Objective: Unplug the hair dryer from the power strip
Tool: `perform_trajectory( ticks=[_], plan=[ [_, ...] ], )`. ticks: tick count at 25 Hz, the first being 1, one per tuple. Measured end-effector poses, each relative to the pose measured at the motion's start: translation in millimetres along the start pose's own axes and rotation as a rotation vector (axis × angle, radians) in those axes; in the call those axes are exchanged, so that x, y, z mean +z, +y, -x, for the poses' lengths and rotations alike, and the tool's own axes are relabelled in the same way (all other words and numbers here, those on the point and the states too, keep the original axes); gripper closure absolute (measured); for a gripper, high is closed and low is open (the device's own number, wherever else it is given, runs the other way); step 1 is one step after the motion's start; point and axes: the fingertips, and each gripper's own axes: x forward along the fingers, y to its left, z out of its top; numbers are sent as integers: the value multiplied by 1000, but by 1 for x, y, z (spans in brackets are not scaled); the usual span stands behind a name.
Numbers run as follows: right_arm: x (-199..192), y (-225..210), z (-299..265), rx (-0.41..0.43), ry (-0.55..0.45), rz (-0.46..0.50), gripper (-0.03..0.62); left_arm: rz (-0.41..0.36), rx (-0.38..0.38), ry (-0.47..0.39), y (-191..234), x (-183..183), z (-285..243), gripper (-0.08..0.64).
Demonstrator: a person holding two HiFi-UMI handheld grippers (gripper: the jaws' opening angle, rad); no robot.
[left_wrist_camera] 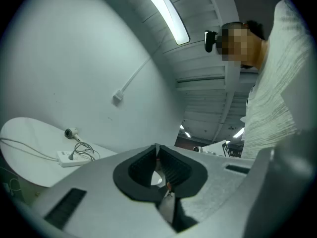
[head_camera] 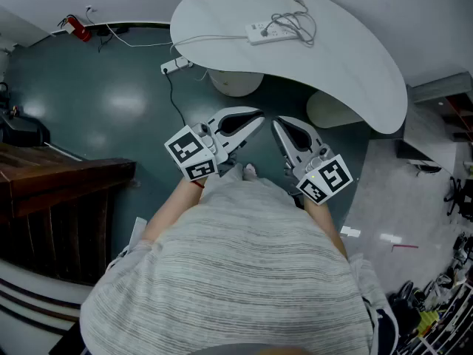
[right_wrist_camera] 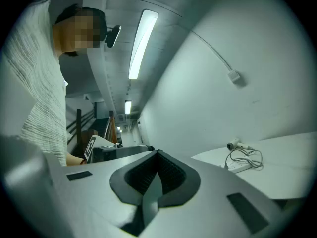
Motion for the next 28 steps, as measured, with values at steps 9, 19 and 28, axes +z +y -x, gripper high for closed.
perform_trajectory(
  ticks=[9,19,28],
  plan=[
    [2,-2,15,2,-7,-4,568,5,1,10,-13,-8,-9,532],
    [11,-11,16,31,-59,-82,566,-65,16,45,-10,-9,-21,532],
    [15,-48,-15,27,-29,-59,565,-108,47,59,40,1,-36,532]
  ],
)
